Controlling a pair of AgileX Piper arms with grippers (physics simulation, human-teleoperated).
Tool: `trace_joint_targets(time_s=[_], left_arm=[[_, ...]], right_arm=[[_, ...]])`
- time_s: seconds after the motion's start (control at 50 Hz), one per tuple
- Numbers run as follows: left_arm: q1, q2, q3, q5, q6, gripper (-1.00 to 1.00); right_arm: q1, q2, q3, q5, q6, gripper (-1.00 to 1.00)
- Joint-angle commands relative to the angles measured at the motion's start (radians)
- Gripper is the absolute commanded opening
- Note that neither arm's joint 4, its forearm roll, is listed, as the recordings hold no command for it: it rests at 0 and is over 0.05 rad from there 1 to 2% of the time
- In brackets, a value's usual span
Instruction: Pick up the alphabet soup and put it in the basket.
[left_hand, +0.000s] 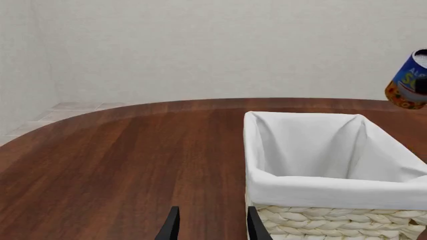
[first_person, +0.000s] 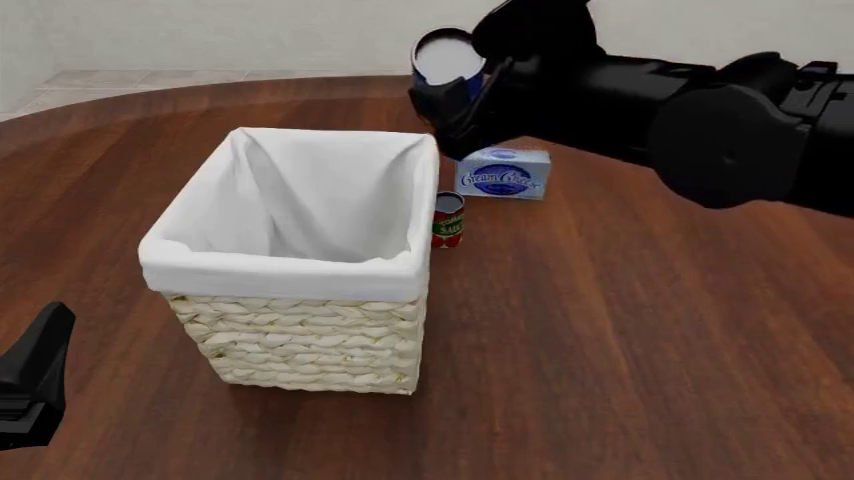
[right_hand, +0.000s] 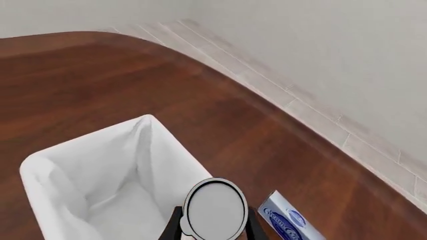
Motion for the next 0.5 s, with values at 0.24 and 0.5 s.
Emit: trace_joint_targets(time_s=[0.24, 0.5], left_arm=[[0.0, 0.0, 0.0, 0.0, 0.0, 1.0], [0.0, 0.0, 0.0, 0.0, 0.0, 1.0]], right_arm=[[0.062, 0.025, -0.071, 0.007, 0.018, -1.0], [0.095, 0.048, -0.087, 0.001, 0.025, -1.0]])
